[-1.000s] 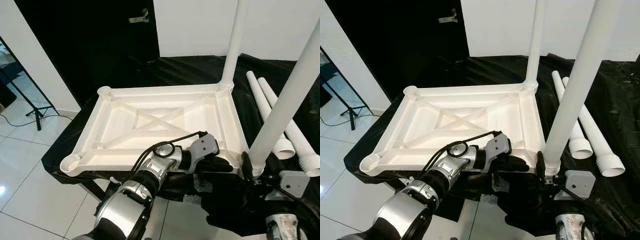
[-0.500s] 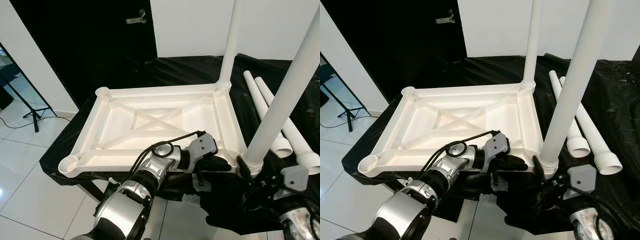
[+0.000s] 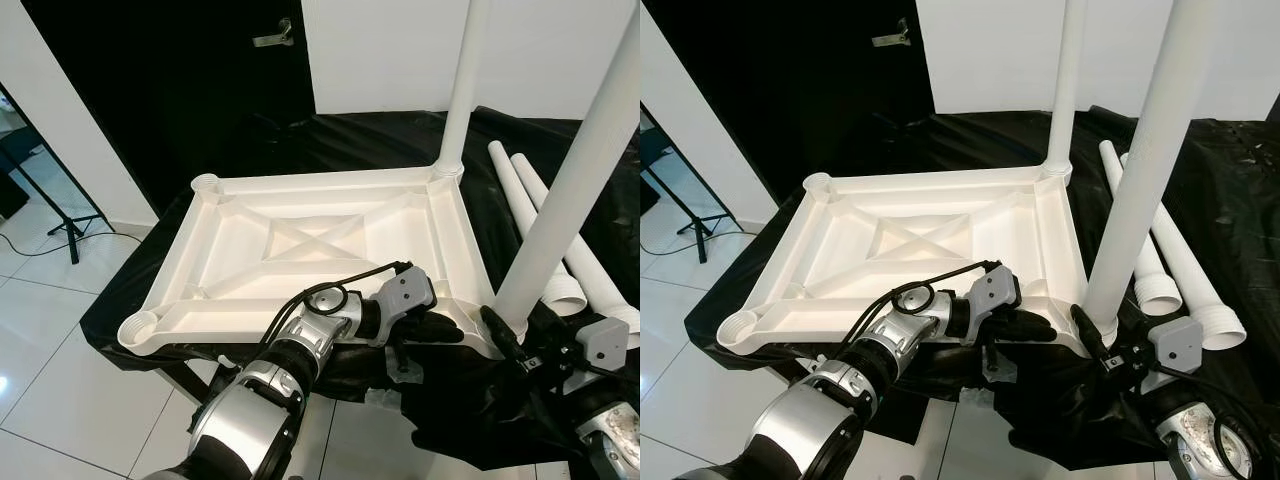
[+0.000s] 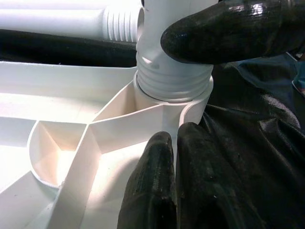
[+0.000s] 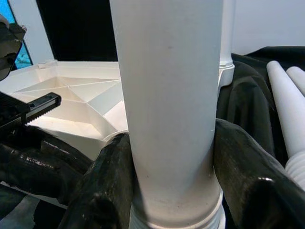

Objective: Building children table

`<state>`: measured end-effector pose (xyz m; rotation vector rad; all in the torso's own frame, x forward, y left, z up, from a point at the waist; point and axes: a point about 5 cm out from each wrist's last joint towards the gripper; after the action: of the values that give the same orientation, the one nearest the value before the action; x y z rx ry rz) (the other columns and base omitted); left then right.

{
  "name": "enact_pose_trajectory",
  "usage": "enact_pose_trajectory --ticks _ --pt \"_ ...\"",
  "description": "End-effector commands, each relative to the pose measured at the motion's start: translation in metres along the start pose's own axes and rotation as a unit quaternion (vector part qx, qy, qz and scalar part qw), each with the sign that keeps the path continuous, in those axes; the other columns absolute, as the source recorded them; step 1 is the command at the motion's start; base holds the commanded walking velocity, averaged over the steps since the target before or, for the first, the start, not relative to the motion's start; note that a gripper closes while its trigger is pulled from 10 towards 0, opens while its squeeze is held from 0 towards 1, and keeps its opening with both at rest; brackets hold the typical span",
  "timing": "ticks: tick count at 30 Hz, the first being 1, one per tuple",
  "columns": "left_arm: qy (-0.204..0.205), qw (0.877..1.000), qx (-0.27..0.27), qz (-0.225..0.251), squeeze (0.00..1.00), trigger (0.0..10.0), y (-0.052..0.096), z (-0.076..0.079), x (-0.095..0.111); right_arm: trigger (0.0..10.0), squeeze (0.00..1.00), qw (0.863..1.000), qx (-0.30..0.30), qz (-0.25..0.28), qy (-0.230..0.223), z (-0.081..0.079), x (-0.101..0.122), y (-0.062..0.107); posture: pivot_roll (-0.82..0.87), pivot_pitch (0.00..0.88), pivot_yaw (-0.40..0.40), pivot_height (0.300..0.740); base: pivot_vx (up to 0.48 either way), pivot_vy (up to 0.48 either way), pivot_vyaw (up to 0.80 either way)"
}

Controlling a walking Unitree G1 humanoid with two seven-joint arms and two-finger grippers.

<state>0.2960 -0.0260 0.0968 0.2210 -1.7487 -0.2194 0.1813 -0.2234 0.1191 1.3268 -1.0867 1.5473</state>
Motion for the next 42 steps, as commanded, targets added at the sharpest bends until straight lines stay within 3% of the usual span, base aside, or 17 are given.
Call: enact_pose_trajectory --ticks 1,6,8,9,12,21,24,29,30,32,33,34,36,37,38,39,42 --pt "0.062 0.994 0.035 -0.084 0.00 10.0 0.003 0.016 -0.039 0.0 0.00 1.000 0.013 -0.025 -0.002 -0.007 -0.007 0.006 0.01 0.000 0.095 0.740 0.000 0.000 0.00" --pt "0.060 0.994 0.034 -0.083 0.00 10.0 0.002 0.015 -0.037 0.0 0.00 0.995 -0.096 -0.016 -0.023 -0.007 -0.012 0.013 0.02 0.000 0.088 0.740 0.000 0.000 0.00" --pt "0.060 0.994 0.034 -0.083 0.00 10.0 0.002 0.015 -0.037 0.0 0.00 0.995 -0.096 -0.016 -0.023 -0.007 -0.012 0.013 0.02 0.000 0.088 0.740 0.000 0.000 0.00" --pt "0.066 0.994 0.036 -0.082 0.00 10.0 0.002 0.016 -0.039 0.0 0.00 0.986 -0.164 -0.015 -0.022 -0.003 -0.014 0.018 0.01 0.000 0.087 0.740 0.000 0.000 0.00" --pt "0.065 0.993 0.031 -0.088 0.00 10.0 0.002 0.020 -0.043 0.0 0.00 0.966 -0.259 -0.013 -0.014 0.001 -0.017 0.022 0.01 0.000 0.086 0.740 0.000 0.000 0.00" --pt "0.061 0.994 0.036 -0.081 0.00 10.0 0.000 0.016 -0.037 0.0 0.00 0.953 -0.303 0.016 0.010 -0.003 -0.010 0.011 0.01 0.000 0.083 0.740 0.000 0.000 0.00" --pt "0.062 0.994 0.034 -0.085 0.00 10.0 0.000 0.018 -0.039 0.0 0.00 0.950 -0.310 0.010 0.047 -0.002 -0.007 0.015 0.01 0.000 0.080 0.740 0.000 0.000 0.00" --pt "0.063 0.994 0.033 -0.085 0.00 10.0 0.000 0.019 -0.040 0.0 0.00 0.953 -0.299 0.003 0.046 -0.004 -0.009 0.013 0.01 0.000 0.076 0.740 0.000 0.000 0.00" --pt "0.063 0.994 0.037 -0.082 0.00 10.0 -0.001 0.017 -0.038 10.0 0.37 0.968 -0.251 -0.004 0.027 -0.011 -0.011 0.005 0.01 0.000 0.073 0.740 0.000 0.000 0.00" --pt "0.063 0.994 0.037 -0.082 0.00 10.0 -0.001 0.017 -0.038 10.0 0.37 0.968 -0.251 -0.004 0.027 -0.011 -0.011 0.005 0.01 0.000 0.073 0.740 0.000 0.000 0.00" --pt "0.064 0.994 0.039 -0.080 0.00 10.0 -0.002 0.017 -0.037 10.0 1.00 0.979 -0.205 -0.003 0.000 -0.014 -0.011 0.000 0.01 0.000 0.075 0.740 0.000 0.000 0.00" --pt "0.064 0.994 0.038 -0.081 0.00 10.0 -0.001 0.018 -0.038 10.0 1.00 0.988 -0.151 -0.009 -0.016 -0.015 -0.011 -0.004 0.01 0.000 0.075 0.740 0.000 0.000 0.00" --pt "0.064 0.994 0.038 -0.081 0.00 10.0 -0.001 0.018 -0.038 10.0 1.00 0.988 -0.151 -0.009 -0.016 -0.015 -0.011 -0.004 0.01 0.000 0.075 0.740 0.000 0.000 0.00" --pt "0.065 0.994 0.037 -0.083 0.00 10.0 -0.001 0.019 -0.039 10.0 0.61 0.994 -0.108 -0.020 -0.025 -0.015 -0.013 -0.007 0.00 0.000 0.075 0.740 0.000 0.000 0.00" --pt "0.065 0.994 0.037 -0.083 0.00 10.0 -0.001 0.019 -0.039 10.0 0.61 0.994 -0.108 -0.020 -0.025 -0.015 -0.013 -0.007 0.00 0.000 0.075 0.740 0.000 0.000 0.00" --pt "0.065 0.994 0.038 -0.084 0.00 10.0 0.000 0.019 -0.040 10.0 0.00 0.998 -0.061 -0.033 -0.016 -0.013 -0.015 -0.007 0.00 0.000 0.076 0.740 0.000 0.000 0.00" --pt "0.065 0.994 0.042 -0.083 0.00 10.0 0.001 0.016 -0.039 10.0 0.00 0.999 -0.005 -0.051 0.003 -0.008 -0.018 -0.007 0.00 0.000 0.083 0.740 0.000 0.000 0.00"
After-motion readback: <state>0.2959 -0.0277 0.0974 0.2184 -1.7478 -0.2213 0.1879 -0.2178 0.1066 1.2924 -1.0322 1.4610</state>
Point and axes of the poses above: a point about 5 cm out from each wrist's last joint towards the gripper, its own y axis pointing back from the gripper into the wrist, its own x axis along the axis of the wrist's last joint, z = x × y, and after that the axes turned 8 degrees about -y, right-handed
